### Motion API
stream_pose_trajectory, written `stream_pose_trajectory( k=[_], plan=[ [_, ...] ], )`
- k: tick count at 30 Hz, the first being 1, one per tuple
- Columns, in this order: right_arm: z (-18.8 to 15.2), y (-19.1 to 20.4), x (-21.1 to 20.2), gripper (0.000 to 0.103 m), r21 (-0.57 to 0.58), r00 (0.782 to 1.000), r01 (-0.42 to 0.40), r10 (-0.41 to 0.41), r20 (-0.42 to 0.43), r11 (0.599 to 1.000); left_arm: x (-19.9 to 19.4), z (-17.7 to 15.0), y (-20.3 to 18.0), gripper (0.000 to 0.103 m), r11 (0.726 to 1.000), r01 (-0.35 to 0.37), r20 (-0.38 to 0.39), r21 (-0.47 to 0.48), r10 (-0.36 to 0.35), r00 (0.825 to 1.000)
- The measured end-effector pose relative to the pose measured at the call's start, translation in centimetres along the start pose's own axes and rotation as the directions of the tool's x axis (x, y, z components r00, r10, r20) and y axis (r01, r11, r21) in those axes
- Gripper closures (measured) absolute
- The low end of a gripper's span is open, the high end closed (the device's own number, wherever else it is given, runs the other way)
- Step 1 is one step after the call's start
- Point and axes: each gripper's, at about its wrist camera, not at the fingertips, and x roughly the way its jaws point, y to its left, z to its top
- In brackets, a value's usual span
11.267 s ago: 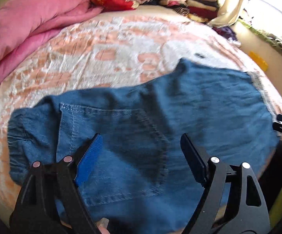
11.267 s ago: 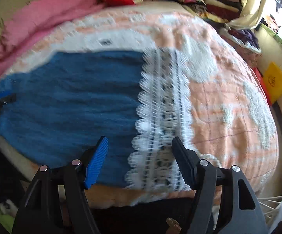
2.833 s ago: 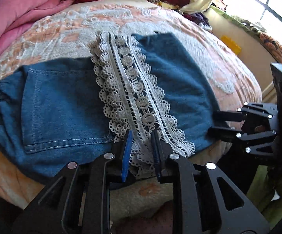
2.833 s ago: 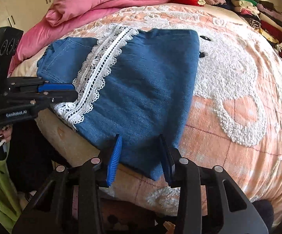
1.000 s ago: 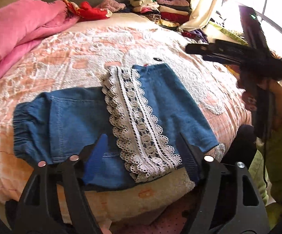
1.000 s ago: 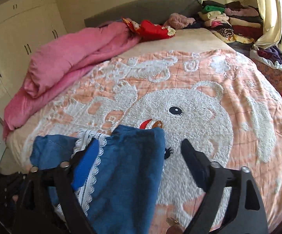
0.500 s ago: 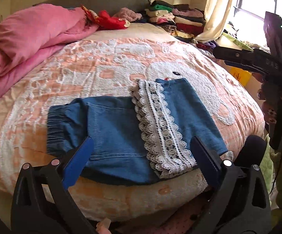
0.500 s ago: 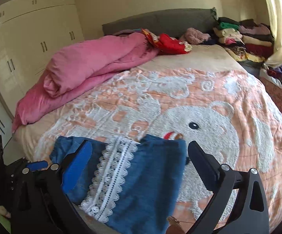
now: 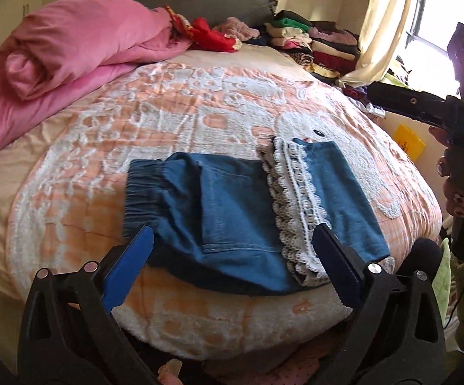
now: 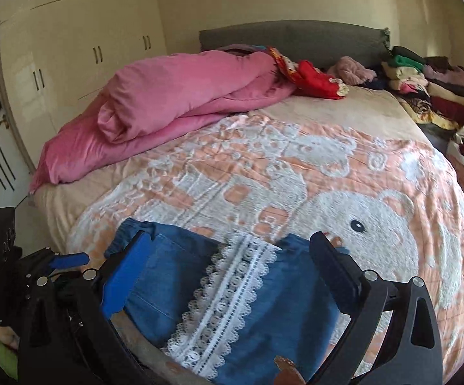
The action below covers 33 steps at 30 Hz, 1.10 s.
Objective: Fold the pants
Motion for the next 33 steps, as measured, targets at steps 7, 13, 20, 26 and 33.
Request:
stream_pose_trajectory(
  k=[7, 13, 20, 26, 33],
  plan=[
    [0.8, 2.6, 2.1, 0.005, -0.046, 0.998, -0.05, 0.049, -0.04, 0.998, 0.2, -0.9, 2.6, 0.01, 0.998, -0.011, -0.014, -0.057, 0.011, 1.0],
    [1.2, 4.7, 4.5, 0.005, -0.081, 0.993, -0.083, 0.076, -0.088, 0.993, 0.5, -1.7, 4.7, 0.01, 0.994, -0.026, -0.036, -0.109, 0.022, 0.999],
    [0.6, 6.5, 7.1, 0.005, -0.115, 0.984, -0.113, 0.095, -0.152, 0.987, 1.1, -2.5, 6.6, 0.01, 0.985, -0.032, -0.062, -0.169, 0.022, 0.998],
    [-0.5, 7.3, 8.7, 0.005, -0.141, 0.971, -0.138, 0.106, -0.215, 0.98, 1.9, -3.0, 6.9, 0.01, 0.983, -0.012, -0.09, -0.184, -0.005, 0.996],
    [-0.8, 8.1, 11.1, 0.005, -0.188, 0.955, -0.168, 0.113, -0.274, 0.968, 3.5, -4.0, 6.5, 0.01, 0.968, 0.083, -0.128, -0.238, -0.116, 0.985]
  ],
)
